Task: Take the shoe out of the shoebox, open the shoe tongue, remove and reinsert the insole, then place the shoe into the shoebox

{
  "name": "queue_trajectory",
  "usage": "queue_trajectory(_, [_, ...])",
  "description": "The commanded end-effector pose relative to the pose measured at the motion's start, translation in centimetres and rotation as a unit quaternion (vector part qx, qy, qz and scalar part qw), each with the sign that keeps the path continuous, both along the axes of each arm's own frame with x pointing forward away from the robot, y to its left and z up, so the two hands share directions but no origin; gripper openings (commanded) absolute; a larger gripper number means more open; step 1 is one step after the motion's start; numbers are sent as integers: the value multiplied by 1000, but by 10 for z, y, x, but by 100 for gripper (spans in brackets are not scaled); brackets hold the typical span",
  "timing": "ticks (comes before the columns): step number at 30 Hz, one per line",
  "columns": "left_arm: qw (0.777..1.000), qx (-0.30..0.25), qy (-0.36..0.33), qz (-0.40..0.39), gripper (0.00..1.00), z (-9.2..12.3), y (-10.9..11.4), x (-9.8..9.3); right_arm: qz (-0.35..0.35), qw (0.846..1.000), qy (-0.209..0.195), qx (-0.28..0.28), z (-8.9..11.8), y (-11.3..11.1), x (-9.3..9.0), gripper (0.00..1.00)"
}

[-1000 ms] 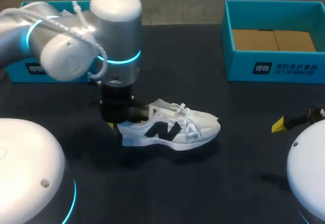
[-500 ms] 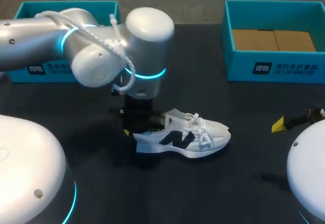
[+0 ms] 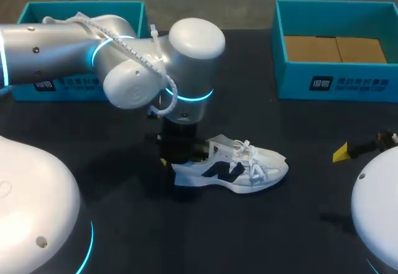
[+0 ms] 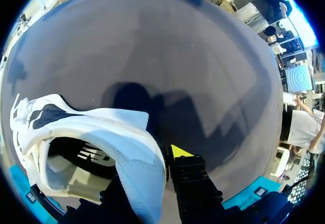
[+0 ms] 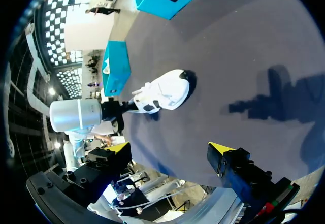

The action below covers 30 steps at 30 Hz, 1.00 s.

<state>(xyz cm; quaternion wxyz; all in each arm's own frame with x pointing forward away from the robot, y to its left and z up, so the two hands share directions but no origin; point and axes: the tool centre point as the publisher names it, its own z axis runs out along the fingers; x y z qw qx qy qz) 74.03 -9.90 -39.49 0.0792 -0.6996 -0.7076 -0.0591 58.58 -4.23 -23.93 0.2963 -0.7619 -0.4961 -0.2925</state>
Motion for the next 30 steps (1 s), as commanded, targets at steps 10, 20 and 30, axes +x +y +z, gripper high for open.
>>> queue_trajectory(10, [1000, -13, 0, -12, 0, -2, -2, 0, -2, 1000, 0, -2, 1, 1, -2, 100])
queue_trajectory(20, [1000, -12, 0, -18, 0, -6, 5, -2, -2, 1000, 0, -2, 1, 1, -2, 100])
queue_trajectory(30, [999, -40, -8, -20, 100, 9, 10, -7, -2, 1000, 0, -2, 1, 1, -2, 100])
